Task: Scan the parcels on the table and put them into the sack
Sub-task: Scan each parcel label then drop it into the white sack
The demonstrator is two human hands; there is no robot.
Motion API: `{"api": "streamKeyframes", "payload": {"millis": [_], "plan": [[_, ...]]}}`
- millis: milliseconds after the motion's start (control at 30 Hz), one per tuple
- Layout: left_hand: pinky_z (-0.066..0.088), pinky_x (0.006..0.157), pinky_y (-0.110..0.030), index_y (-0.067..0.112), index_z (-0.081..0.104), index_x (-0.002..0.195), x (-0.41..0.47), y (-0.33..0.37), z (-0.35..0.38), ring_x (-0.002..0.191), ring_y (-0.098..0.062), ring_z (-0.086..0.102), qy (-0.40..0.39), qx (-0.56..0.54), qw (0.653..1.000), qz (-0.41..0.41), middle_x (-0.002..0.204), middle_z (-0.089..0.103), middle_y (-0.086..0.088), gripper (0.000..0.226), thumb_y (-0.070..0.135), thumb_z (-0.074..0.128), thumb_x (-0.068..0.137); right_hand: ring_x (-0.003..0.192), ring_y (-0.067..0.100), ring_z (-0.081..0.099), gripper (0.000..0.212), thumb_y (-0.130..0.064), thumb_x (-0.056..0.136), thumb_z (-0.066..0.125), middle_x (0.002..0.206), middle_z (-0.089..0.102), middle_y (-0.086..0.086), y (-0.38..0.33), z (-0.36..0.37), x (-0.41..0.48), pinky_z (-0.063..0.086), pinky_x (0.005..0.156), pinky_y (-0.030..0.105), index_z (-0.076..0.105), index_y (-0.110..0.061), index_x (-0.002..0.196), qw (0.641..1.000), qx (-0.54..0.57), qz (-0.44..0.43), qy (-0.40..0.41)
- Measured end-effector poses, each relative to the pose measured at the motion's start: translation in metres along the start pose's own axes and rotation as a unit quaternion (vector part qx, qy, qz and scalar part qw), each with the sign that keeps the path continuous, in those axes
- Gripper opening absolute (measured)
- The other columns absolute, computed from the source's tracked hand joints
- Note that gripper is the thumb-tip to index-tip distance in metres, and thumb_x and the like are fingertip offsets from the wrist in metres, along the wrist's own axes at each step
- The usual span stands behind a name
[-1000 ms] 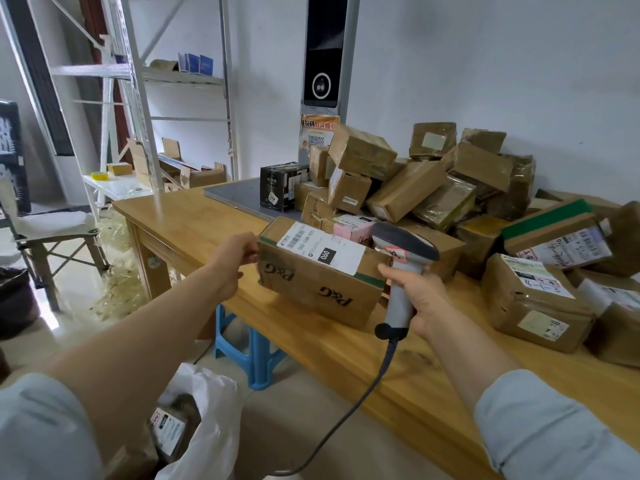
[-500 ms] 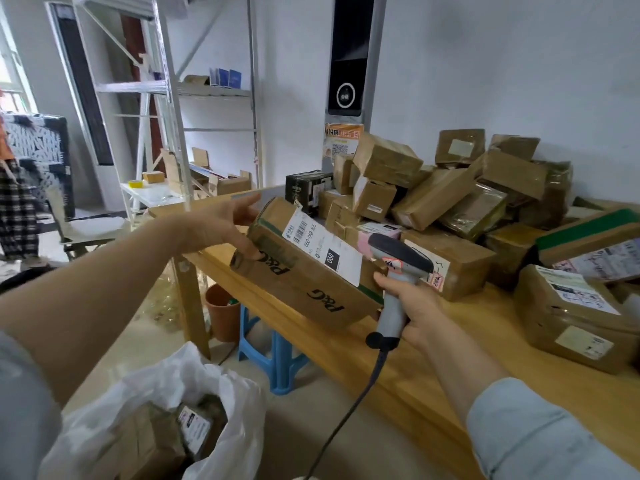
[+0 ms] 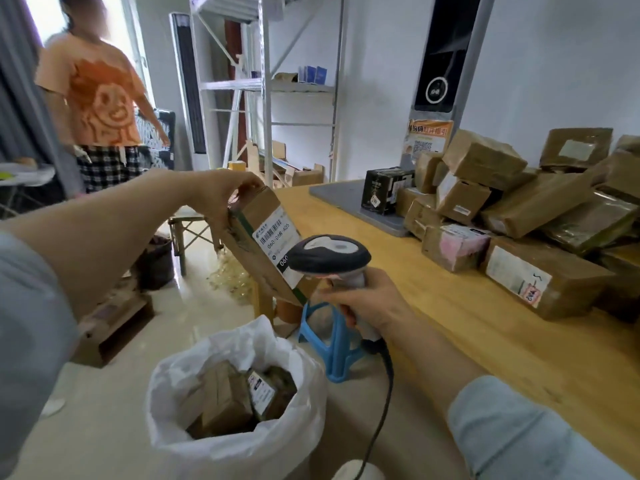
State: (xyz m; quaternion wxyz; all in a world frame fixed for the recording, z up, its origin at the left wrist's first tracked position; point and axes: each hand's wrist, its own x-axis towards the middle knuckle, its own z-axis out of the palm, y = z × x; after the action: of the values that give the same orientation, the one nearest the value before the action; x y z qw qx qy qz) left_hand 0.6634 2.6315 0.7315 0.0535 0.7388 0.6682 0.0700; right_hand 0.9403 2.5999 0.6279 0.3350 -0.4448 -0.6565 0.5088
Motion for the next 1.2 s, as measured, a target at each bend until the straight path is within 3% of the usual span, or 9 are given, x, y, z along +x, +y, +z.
{"api": "streamKeyframes", "payload": {"millis": [200,400,700,900,1000,1100,1200], "plan": [[0.031,0.091,-0.025,0.016,0.036,0.143,-0.015,-0.025,0.005,0.119,-0.022,0.048,0.014,0.050,0.999,-0.011,0.133,0.052,-0.004,0.100,0.009,0.090,0.059,0.044,0.000,0.054,0.020,-0.005,0.078,0.073,0.069,0.063,-0.001,-0.006,0.033,0.003,0.045,0.046,0.015,0.063,-0.018,0.089,0.998,-0.048,-0.028,-0.012],[0.036,0.099,-0.034,0.017,0.034,0.143,-0.017,-0.038,0.011,0.122,-0.025,0.047,-0.005,0.041,0.999,-0.026,0.133,0.051,-0.006,0.099,0.006,0.088,0.060,0.053,0.003,0.060,0.025,-0.007,0.079,0.073,0.077,0.063,-0.006,-0.005,0.042,0.007,0.044,0.047,0.011,0.058,-0.027,0.085,0.996,-0.075,-0.054,-0.002],[0.037,0.103,-0.040,0.019,0.034,0.144,-0.008,-0.044,0.019,0.125,-0.026,0.046,-0.006,0.048,0.998,-0.028,0.135,0.050,-0.004,0.100,0.009,0.089,0.060,0.073,0.013,0.062,0.023,-0.013,0.078,0.075,0.079,0.064,-0.007,0.005,0.043,0.012,0.057,0.072,0.029,0.059,-0.028,0.082,0.991,-0.106,-0.079,0.002],[0.039,0.104,-0.042,0.019,0.035,0.142,-0.005,-0.048,0.030,0.124,-0.026,0.047,-0.027,0.050,0.997,-0.046,0.133,0.051,-0.005,0.097,0.005,0.087,0.061,0.068,0.011,0.061,0.023,-0.012,0.077,0.075,0.076,0.064,-0.005,0.010,0.043,0.017,0.055,0.067,0.027,0.059,-0.027,0.082,0.992,-0.103,-0.072,-0.002],[0.041,0.103,-0.043,0.018,0.036,0.141,-0.005,-0.050,0.038,0.121,-0.026,0.049,-0.030,0.039,0.997,-0.060,0.131,0.052,-0.006,0.097,0.007,0.089,0.060,0.052,0.005,0.058,0.025,-0.009,0.076,0.077,0.071,0.064,-0.002,0.011,0.045,0.019,0.049,0.053,0.021,0.062,-0.025,0.088,0.997,-0.054,-0.057,-0.022],[0.046,0.099,-0.042,0.019,0.037,0.138,-0.007,-0.054,0.061,0.116,-0.025,0.051,-0.060,0.015,0.990,-0.125,0.126,0.053,-0.004,0.092,0.009,0.087,0.061,0.039,0.006,0.049,0.019,-0.009,0.077,0.077,0.056,0.061,-0.003,0.018,0.048,0.021,0.045,0.043,0.021,0.064,-0.016,0.089,0.999,-0.014,-0.025,-0.024],[0.051,0.093,-0.042,0.019,0.047,0.125,-0.011,-0.065,0.102,0.106,-0.024,0.053,-0.092,0.018,0.977,-0.191,0.117,0.055,-0.002,0.077,0.024,0.088,0.060,0.038,0.009,0.045,0.014,-0.008,0.077,0.077,0.055,0.058,0.003,0.031,0.054,0.025,0.042,0.042,0.023,0.065,-0.012,0.084,1.000,-0.003,0.006,-0.017]]}}
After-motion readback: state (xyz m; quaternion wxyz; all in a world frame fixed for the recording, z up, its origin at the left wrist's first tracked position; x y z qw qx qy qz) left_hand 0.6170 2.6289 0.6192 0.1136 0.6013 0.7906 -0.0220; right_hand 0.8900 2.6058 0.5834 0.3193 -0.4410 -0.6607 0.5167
